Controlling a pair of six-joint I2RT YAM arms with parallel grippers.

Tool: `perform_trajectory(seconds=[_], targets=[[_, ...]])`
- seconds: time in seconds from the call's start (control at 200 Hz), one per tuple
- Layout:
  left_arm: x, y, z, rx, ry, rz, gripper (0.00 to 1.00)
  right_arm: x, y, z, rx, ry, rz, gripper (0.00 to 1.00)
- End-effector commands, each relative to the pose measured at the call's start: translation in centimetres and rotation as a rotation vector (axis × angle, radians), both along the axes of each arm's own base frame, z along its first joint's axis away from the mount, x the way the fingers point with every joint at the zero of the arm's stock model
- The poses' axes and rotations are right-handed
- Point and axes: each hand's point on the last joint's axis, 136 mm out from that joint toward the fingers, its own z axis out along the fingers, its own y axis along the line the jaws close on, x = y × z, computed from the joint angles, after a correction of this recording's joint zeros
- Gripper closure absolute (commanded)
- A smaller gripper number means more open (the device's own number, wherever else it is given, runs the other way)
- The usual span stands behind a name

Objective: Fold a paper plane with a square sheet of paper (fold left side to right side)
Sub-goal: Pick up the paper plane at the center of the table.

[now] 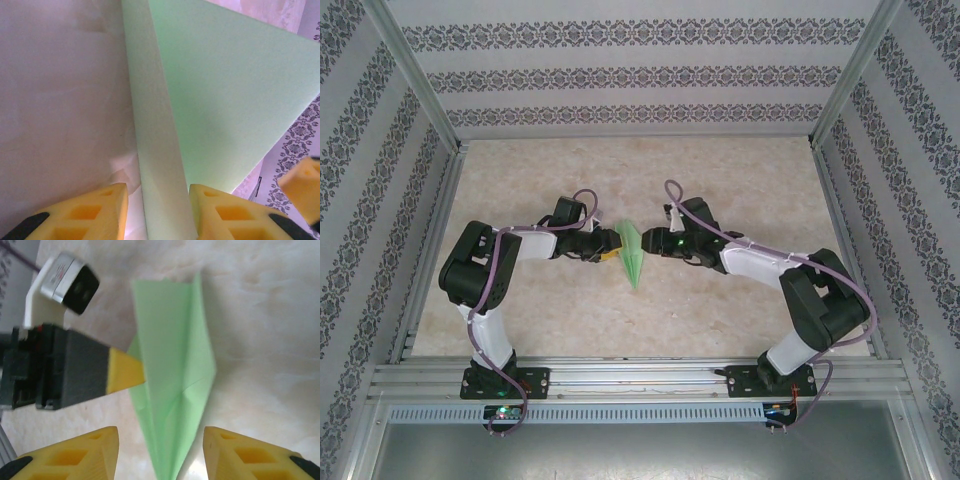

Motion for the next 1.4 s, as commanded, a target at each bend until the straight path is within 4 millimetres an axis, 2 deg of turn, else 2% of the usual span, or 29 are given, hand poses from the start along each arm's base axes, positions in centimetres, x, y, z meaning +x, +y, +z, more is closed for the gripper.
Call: perform_trajectory(seconds=[0.0, 0.275, 0.789, 1.179, 1.289, 1.394], targets=[[0.6, -0.6, 0.6, -0.020, -0.022, -0.007, 0.63, -2.1, 0.4, -1.4, -0.129, 0.036, 0.068, 0.50], [0.7, -0.6, 0.4, -0.014, -0.018, -0.007, 0.63, -1.9, 2.5, -3.1, -0.231, 0.039, 0.107, 0.46], [0.7, -0.7, 0.1, -0.018, -0.011, -0.007, 0.64, -1.0, 4.0, -4.6, -0.288, 0.042, 0.132, 0.46], [0.7, -0.7, 0.1, -0.018, -0.011, -0.004, 0.64, -1.0, 4.4, -5.8, -0.317, 0.058, 0.135, 0.51], [0.7, -0.7, 0.0, -0.022, -0.008, -0.001, 0.64, -1.0, 4.0, -6.2, -0.335, 0.059, 0.131, 0.51], [0.8, -0.8, 0.0, -0.025, -0.008, -0.001, 0.64, -1.0, 3.6, -6.6, -0.353, 0.059, 0.123, 0.55]])
